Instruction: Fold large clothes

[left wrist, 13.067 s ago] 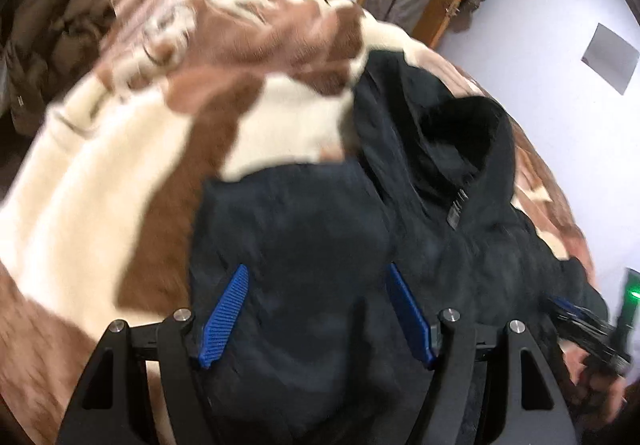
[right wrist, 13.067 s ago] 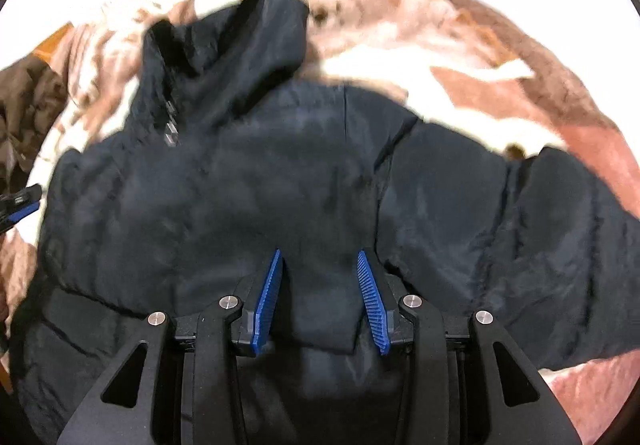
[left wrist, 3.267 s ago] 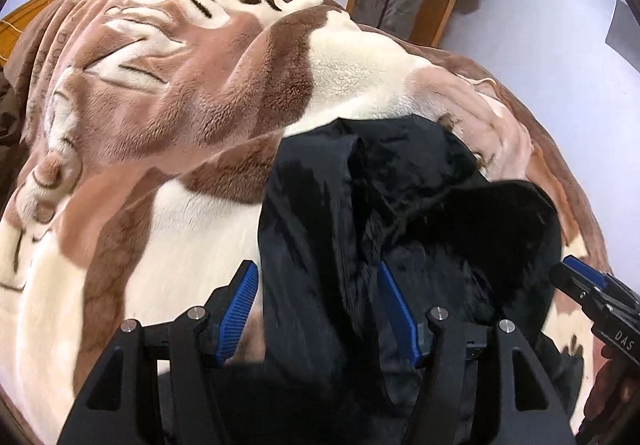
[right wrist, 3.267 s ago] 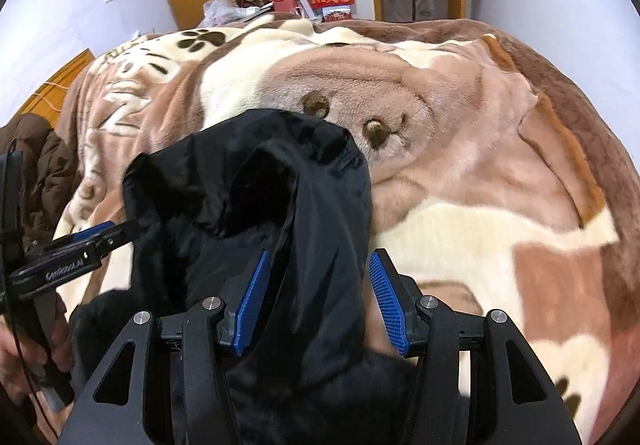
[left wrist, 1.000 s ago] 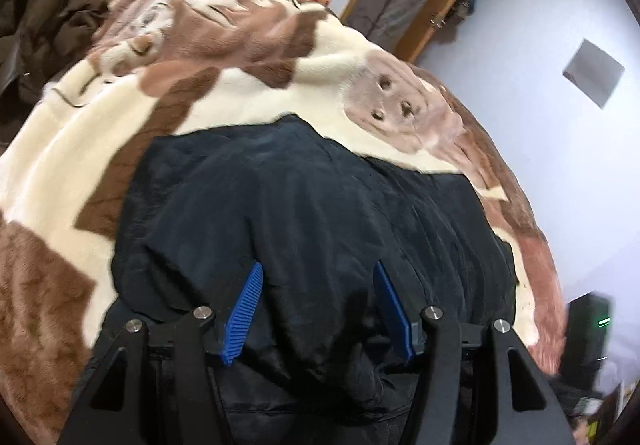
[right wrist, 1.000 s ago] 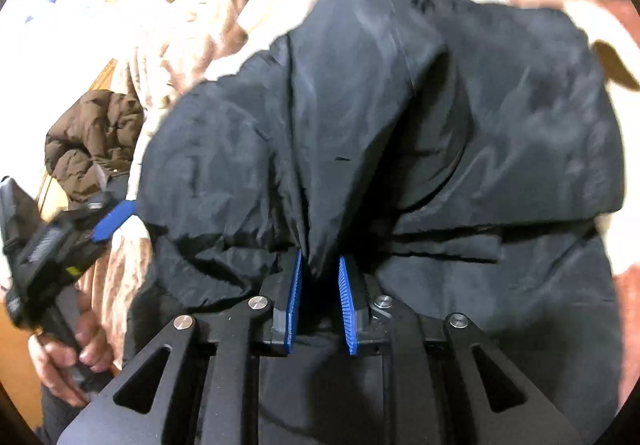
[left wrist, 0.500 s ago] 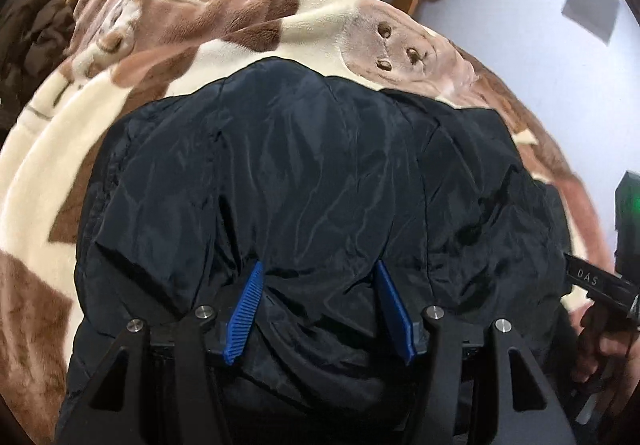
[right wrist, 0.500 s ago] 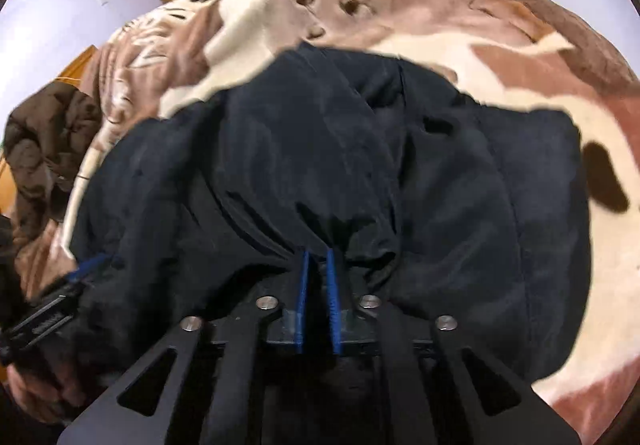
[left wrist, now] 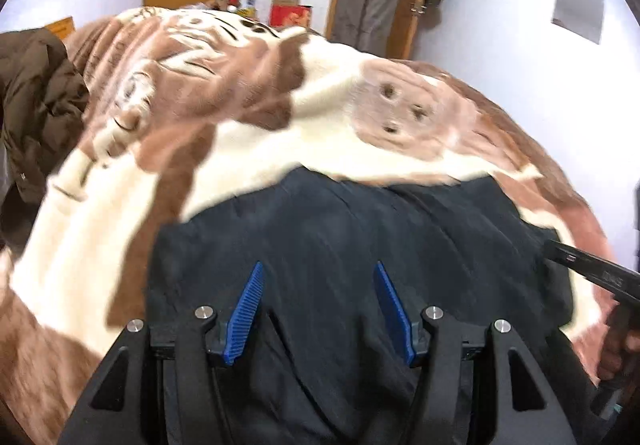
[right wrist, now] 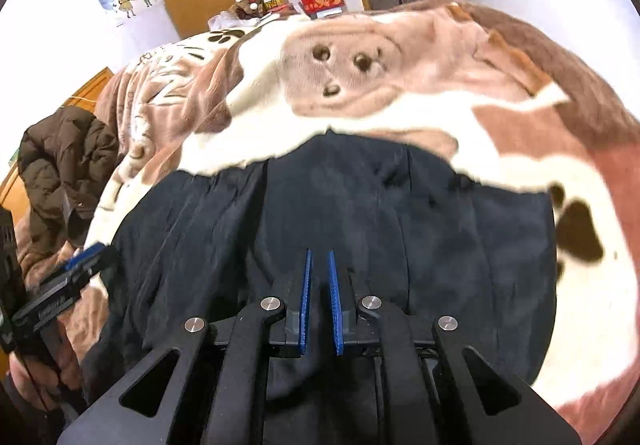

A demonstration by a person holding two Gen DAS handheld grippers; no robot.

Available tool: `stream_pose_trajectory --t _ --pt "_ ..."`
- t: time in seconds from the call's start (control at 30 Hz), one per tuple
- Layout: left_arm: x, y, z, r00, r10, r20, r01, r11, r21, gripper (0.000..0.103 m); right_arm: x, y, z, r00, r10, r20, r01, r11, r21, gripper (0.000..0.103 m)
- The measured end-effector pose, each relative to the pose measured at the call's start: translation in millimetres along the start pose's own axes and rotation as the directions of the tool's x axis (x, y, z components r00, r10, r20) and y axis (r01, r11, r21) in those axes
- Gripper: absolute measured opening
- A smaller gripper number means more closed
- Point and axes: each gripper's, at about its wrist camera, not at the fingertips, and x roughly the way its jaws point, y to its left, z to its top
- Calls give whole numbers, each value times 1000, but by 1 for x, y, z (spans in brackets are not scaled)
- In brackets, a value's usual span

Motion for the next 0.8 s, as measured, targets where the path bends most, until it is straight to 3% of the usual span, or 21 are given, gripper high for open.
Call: stream_pose_trajectory --t 0.1,0.2,0.37,0.47,0.63,0.73,0.8 --pt "42 21 1 994 76 -81 -79 996 -40 59 39 -11 1 993 -88 -85 88 996 -10 9" --pt "68 37 -19 991 72 -111 -79 995 -67 60 66 -40 -17 989 -76 -127 83 996 45 8" --pt "70 38 -33 995 65 -79 -69 996 -59 61 66 -48 -23 989 -79 -123 88 994 64 7" --pt "56 37 -24 993 65 -102 -72 995 -64 59 38 -35 -11 989 -111 -102 117 992 56 11" --pt "-2 36 -26 1000 -6 -16 5 997 -76 59 -28 7 -16 999 47 26 -47 999 -9 11" --pt "-19 27 -42 997 -79 -15 77 994 -82 59 -26 38 -39 990 139 -37 -141 987 -77 11" --pt "-11 17 -57 995 -80 -58 77 996 -50 59 -3 47 -56 988 107 -111 -119 987 -106 11"
